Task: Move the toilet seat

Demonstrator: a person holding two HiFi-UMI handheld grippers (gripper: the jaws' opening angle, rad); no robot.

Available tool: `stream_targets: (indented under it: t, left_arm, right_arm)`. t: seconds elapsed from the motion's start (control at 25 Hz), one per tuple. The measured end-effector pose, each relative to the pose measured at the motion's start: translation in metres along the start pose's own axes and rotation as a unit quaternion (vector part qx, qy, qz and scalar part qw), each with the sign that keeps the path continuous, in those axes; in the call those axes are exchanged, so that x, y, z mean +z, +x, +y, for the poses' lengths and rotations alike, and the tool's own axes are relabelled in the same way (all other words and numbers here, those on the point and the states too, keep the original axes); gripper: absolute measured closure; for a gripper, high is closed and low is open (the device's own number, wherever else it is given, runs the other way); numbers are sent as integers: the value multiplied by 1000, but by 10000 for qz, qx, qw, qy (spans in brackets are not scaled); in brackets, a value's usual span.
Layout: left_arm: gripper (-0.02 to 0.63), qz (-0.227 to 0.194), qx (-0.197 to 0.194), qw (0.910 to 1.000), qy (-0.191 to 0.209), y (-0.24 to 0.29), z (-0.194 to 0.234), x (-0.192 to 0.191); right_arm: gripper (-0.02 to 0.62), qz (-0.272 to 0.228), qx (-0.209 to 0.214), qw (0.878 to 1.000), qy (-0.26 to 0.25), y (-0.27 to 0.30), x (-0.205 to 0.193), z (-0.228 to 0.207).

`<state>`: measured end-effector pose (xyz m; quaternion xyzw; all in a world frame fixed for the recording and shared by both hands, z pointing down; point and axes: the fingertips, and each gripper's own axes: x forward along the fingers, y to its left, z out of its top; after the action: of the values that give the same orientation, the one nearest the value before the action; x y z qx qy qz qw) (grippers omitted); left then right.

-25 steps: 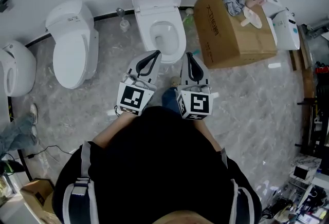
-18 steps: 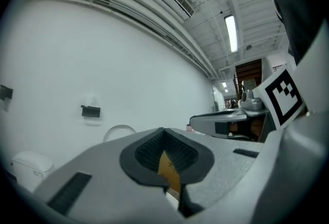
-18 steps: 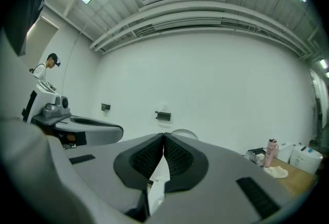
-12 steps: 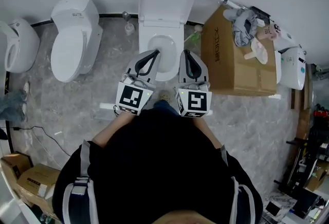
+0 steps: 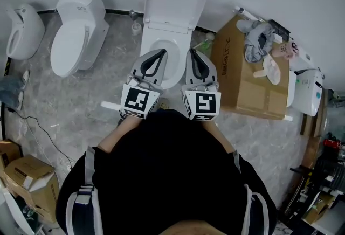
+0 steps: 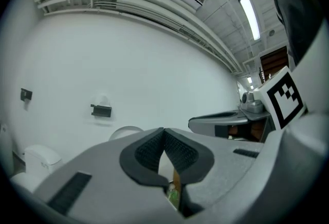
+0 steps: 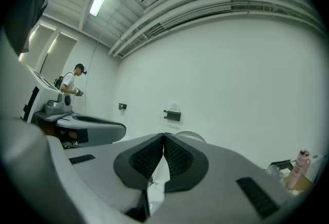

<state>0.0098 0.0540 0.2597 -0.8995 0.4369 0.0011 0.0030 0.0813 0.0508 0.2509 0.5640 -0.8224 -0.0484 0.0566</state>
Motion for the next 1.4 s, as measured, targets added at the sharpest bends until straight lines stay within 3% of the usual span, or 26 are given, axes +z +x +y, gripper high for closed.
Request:
stream_targets:
  t: [0.36,0.8,1.08,1.4]
  left_arm:
    - [598,136,292,9995,21,2,11,-6]
    - [598,125,-252,9993,236,33,21,7]
    - [598,341,-227,9990,177,49,38,-1]
    - [598,629,-268,9977,-45,64,52,-31]
  right_arm:
    - [572,-13,221,9997,83,4,-7,-4]
    - [572,-80,-248,9994,211,26,1,-20]
    - [572,-58,-340,9991,235,50,-1,-29]
    - [572,241,-271,9991,204,76,-30,-31]
